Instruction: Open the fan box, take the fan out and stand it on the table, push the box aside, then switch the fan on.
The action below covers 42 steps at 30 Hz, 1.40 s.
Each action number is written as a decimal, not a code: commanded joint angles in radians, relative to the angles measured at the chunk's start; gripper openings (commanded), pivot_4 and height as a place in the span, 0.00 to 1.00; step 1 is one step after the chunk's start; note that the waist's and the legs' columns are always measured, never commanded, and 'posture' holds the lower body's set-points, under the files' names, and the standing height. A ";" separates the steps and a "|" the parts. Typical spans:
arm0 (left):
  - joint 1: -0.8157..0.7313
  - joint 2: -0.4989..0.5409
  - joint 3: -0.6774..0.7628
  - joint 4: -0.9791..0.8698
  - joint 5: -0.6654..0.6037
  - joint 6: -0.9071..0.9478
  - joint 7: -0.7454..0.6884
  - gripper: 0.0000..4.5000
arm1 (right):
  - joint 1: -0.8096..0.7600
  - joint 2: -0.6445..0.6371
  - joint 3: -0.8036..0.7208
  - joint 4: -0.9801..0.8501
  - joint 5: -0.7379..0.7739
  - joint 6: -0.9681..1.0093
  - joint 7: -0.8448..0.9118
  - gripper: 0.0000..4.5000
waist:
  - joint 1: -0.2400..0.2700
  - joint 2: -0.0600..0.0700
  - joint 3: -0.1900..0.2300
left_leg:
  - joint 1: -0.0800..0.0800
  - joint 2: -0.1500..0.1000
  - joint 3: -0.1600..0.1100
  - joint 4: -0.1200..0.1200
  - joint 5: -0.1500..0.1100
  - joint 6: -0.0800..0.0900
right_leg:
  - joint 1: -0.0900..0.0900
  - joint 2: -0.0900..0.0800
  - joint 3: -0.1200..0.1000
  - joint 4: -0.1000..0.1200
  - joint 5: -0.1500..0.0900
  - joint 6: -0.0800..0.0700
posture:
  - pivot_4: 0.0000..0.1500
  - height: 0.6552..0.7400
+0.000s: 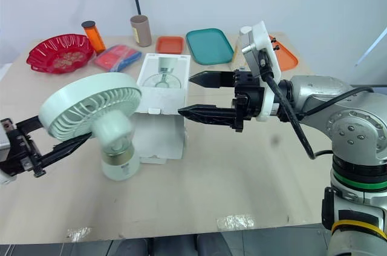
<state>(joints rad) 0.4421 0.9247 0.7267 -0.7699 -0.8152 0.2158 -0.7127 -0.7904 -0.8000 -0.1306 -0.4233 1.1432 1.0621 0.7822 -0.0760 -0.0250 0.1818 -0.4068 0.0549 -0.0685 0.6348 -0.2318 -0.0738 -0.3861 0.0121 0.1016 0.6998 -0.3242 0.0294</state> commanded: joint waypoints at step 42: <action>-0.464 -0.255 -0.152 0.365 0.391 0.019 0.311 0.51 | -0.036 0.024 0.055 -0.070 -0.055 -0.034 -0.007 1.00 | 0.006 -0.005 -0.001 | -0.001 0.000 -0.002 0.000 0.000 -0.001 | 0.000 -0.001 -0.002 0.000 0.000 0.000 | 1.00 1.00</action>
<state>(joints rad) -0.0192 0.6831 0.5491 -0.3491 -0.4389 0.2867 -0.4346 -0.8231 -0.7696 -0.0727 -0.4604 1.0947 1.0514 0.7627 -0.0699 -0.0304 0.1811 -0.4078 0.0544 -0.0701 0.6351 -0.2317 -0.0751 -0.3859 0.0113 0.0999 0.6994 -0.3238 0.0291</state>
